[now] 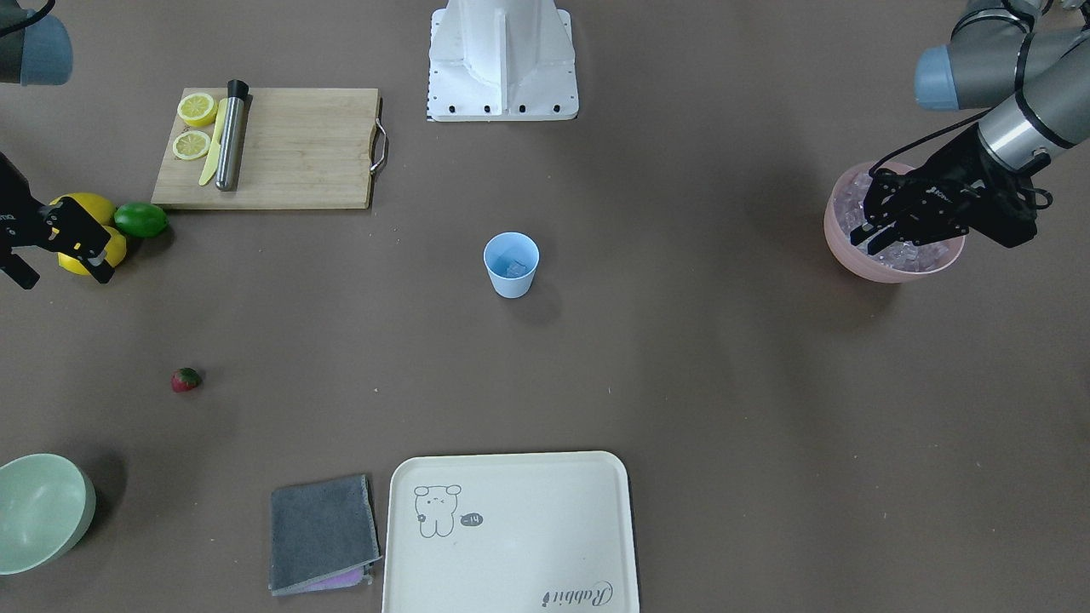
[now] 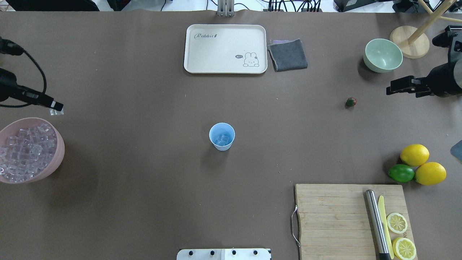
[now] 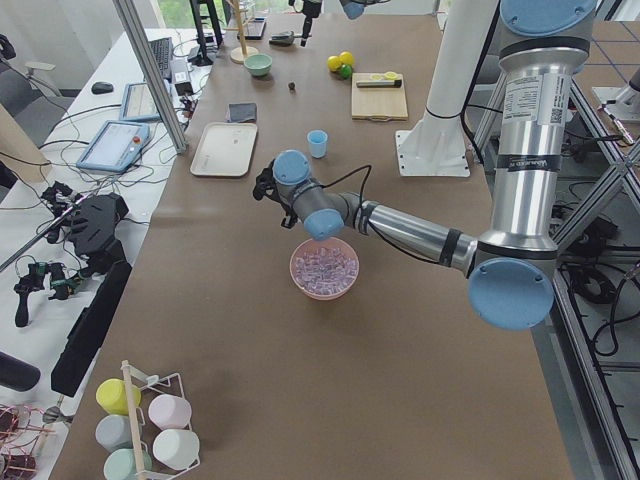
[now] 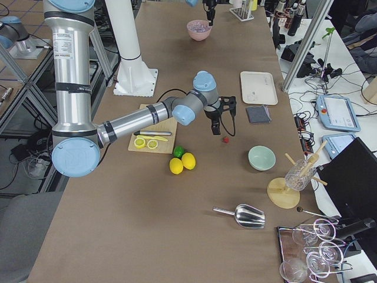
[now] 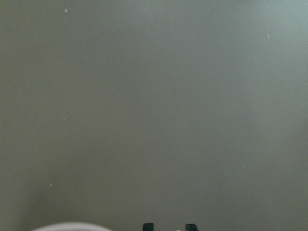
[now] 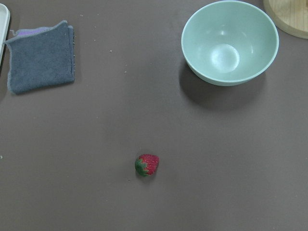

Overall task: Put ice and strawberries in cup
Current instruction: 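Carry the ice cube with the left gripper over the blue cup, then open the left gripper to drop the ice into the cup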

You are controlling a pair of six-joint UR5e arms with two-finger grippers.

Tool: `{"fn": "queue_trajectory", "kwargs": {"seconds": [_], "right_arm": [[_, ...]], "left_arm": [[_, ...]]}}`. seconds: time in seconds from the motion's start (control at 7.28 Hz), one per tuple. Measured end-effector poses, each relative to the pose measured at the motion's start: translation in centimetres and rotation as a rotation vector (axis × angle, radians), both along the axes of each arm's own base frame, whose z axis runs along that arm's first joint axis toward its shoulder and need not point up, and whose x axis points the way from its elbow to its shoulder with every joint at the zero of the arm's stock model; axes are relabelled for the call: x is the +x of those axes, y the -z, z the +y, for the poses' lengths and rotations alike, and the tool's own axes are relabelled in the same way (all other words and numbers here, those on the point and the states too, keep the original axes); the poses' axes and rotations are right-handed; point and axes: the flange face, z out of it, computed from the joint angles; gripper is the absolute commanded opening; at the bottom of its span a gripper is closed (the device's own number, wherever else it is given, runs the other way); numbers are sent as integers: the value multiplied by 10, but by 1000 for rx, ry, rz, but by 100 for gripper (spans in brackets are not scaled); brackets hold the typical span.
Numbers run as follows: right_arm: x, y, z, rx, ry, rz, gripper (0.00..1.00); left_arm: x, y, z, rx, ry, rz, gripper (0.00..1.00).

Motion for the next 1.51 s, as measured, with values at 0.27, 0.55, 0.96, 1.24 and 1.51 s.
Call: {"fn": "queue_trajectory", "kwargs": {"seconds": [0.27,0.55,0.96,1.24,1.51], "right_arm": [[-1,1,1,-4,-3,-4,100],[-2,1,1,-5,-2,-4,100],[-5,5,-1,0,0,-8,100],[-7,7,-2,5,-3,-6,100],[-8,7,-2,7,-4,-5,100]], "left_arm": [[25,71,-28,-86,56,55,0],[83,130,-27,-188,74,106,0],[202,203,16,-278,162,149,0],[251,229,41,-305,202,171,0],[291,245,58,-313,240,181,0]]}}
